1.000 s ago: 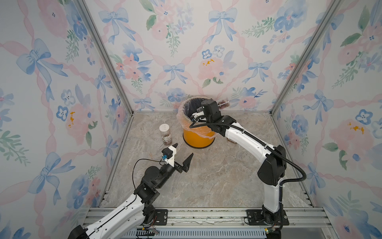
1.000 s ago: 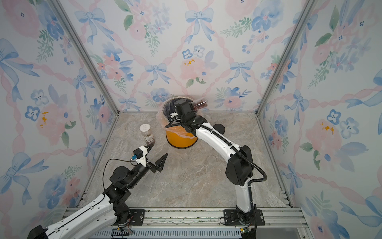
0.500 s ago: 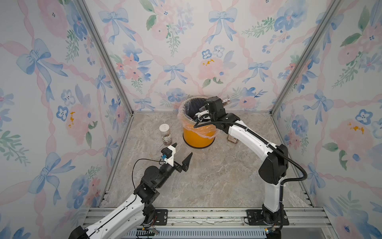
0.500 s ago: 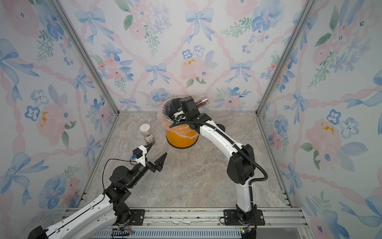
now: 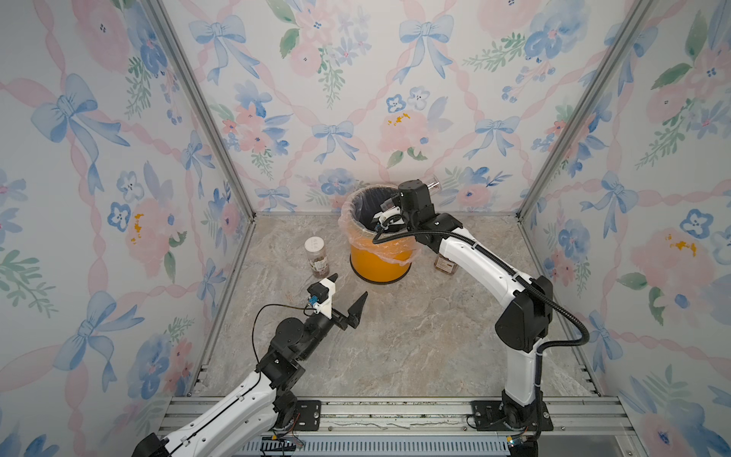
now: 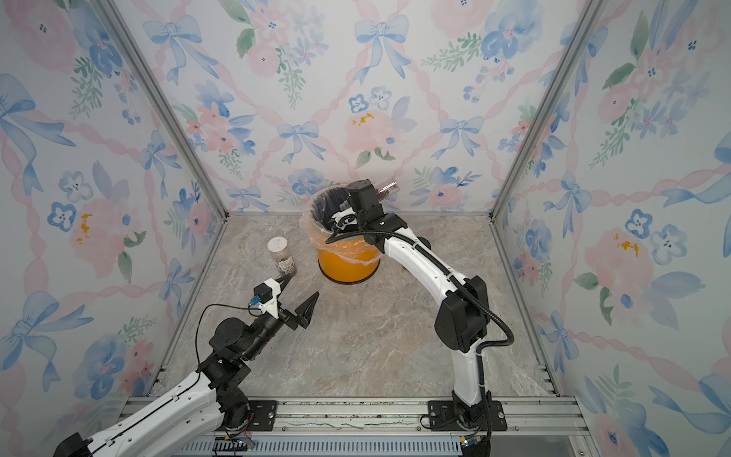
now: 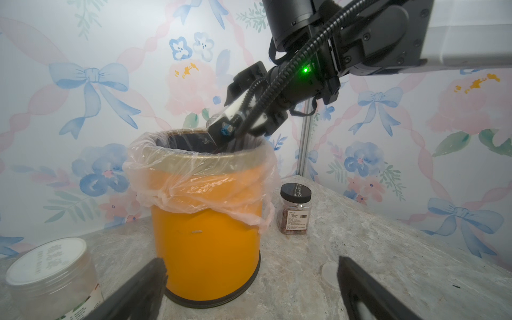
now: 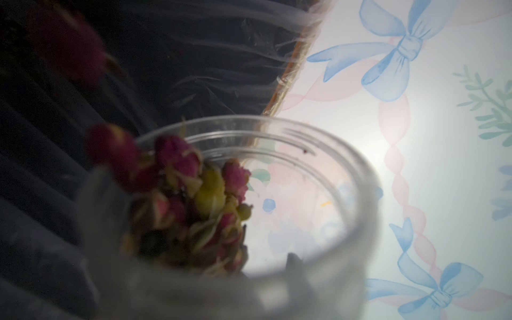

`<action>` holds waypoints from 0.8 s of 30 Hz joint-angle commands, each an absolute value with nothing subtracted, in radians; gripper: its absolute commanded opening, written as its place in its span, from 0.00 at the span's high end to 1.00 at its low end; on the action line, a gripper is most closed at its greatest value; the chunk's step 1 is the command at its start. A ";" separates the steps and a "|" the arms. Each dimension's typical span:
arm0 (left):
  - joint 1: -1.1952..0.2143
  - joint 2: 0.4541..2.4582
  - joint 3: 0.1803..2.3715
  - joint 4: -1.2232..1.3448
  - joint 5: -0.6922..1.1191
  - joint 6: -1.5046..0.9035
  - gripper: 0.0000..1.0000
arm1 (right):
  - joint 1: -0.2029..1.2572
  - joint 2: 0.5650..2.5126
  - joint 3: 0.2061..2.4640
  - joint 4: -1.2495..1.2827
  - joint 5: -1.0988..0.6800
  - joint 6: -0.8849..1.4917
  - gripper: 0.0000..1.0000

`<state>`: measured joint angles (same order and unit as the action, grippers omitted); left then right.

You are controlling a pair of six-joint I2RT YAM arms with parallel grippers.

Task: Empty the moldy dried flower tea in the jars
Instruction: Pour the moldy dried flower tea into the trash bin.

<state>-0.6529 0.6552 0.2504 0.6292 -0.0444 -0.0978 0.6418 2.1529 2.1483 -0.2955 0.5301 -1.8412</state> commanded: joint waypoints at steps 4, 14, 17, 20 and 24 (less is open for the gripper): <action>-0.645 0.643 0.235 0.634 -0.030 -0.101 0.02 | 0.631 2.158 2.201 -0.305 0.534 -1.890 0.49; -0.641 0.640 0.242 0.634 -0.024 -0.105 0.02 | 0.609 2.131 2.102 -0.326 0.482 -1.932 0.48; -0.640 0.637 0.242 0.634 -0.023 -0.110 0.02 | 0.604 2.143 2.094 -0.297 0.473 -1.943 0.48; -0.639 0.629 0.241 0.634 -0.019 -0.115 0.02 | 0.604 2.152 2.094 -0.276 0.462 -1.953 0.48; -0.638 0.618 0.236 0.634 -0.026 -0.117 0.02 | 0.604 2.162 2.124 -0.252 0.461 -1.952 0.48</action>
